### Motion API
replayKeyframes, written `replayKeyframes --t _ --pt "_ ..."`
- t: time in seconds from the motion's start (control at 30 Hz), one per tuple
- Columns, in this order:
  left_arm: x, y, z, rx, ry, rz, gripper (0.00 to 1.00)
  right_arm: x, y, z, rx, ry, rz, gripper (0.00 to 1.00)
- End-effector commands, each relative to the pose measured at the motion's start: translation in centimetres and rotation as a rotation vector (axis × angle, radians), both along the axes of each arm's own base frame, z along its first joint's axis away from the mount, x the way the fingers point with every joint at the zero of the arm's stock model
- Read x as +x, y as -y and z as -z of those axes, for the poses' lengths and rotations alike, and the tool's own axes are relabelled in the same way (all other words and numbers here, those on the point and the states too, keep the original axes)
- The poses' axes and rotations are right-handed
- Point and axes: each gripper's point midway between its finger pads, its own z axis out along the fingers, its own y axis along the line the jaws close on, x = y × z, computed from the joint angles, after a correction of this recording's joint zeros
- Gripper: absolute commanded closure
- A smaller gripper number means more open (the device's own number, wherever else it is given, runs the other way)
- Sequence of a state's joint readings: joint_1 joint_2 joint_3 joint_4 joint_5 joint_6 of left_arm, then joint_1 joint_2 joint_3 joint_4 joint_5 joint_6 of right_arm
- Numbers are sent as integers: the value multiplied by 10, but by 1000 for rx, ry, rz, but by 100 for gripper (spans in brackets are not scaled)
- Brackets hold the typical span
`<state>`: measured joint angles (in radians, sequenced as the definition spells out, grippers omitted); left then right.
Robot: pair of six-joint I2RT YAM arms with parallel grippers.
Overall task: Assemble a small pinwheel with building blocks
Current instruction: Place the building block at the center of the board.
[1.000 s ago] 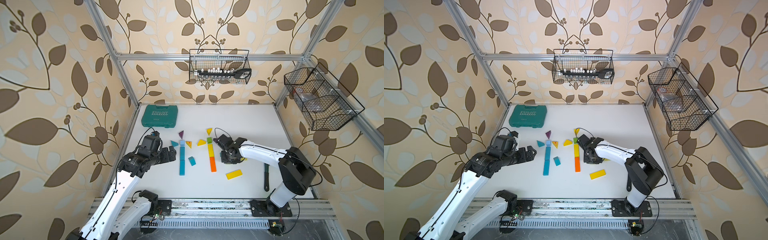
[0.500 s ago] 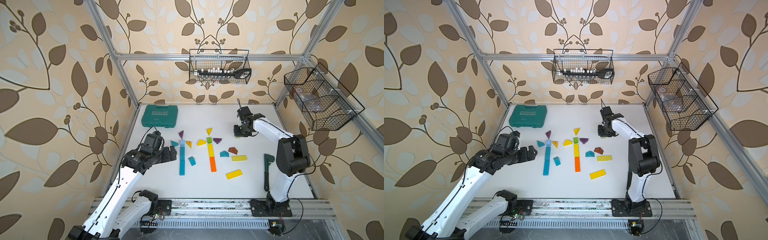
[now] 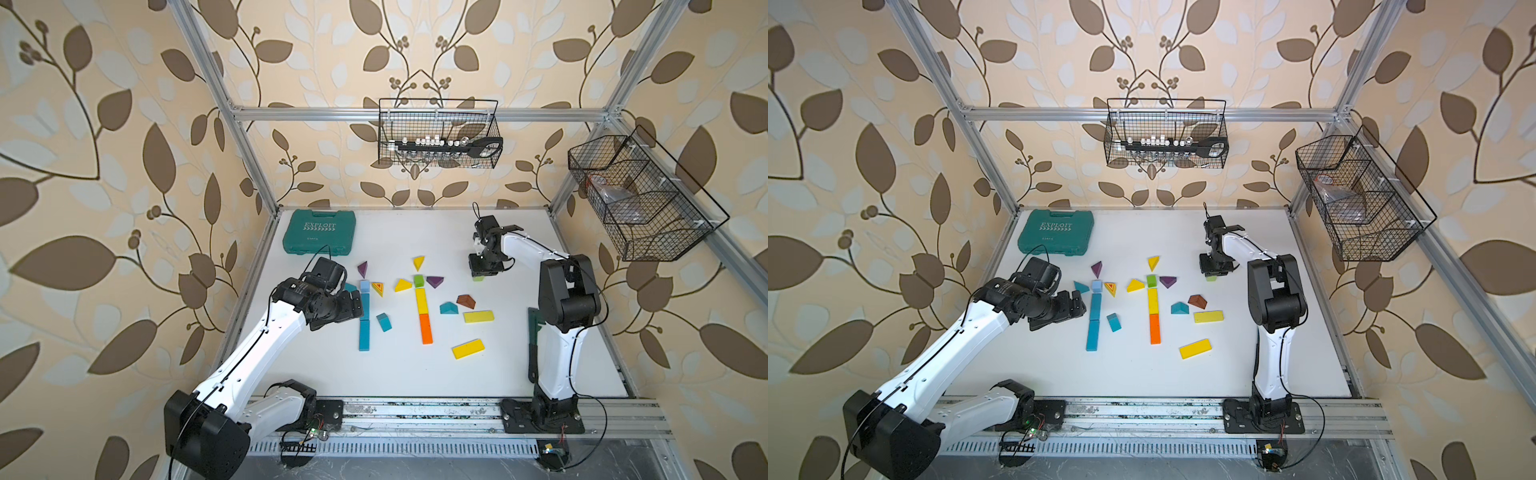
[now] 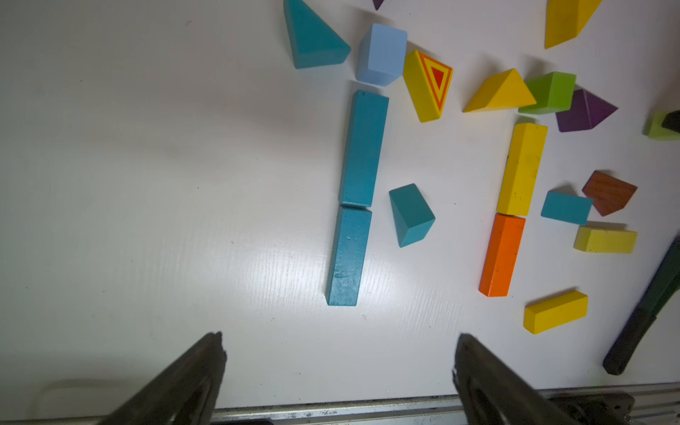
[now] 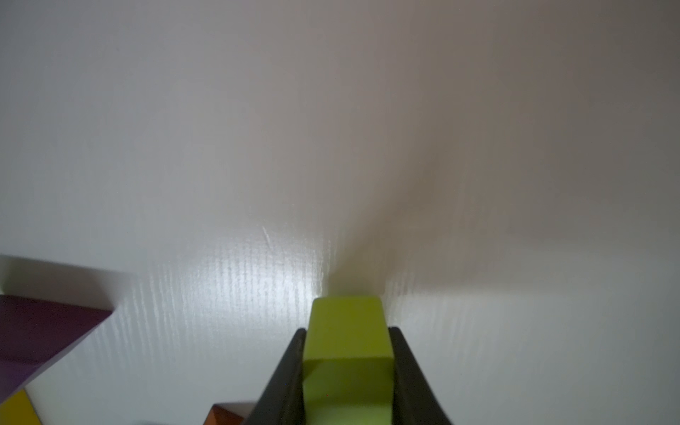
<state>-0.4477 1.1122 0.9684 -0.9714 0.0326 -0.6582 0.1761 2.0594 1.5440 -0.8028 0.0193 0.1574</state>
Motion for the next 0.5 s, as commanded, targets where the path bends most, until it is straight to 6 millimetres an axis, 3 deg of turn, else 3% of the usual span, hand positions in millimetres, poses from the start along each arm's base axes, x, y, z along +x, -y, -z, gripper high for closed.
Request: replayKeyframes --t 0.0,0.27,0.47 --pt "1 11 -7 -15 -8 -55 1 1 2 3 -12 -10 0 63" --pt "0 45 15 66 -90 -53 3 8 -3 -15 26 22 14 47" --pt "6 76 34 136 -151 -46 19 -3 -2 -60 57 108 32 10"
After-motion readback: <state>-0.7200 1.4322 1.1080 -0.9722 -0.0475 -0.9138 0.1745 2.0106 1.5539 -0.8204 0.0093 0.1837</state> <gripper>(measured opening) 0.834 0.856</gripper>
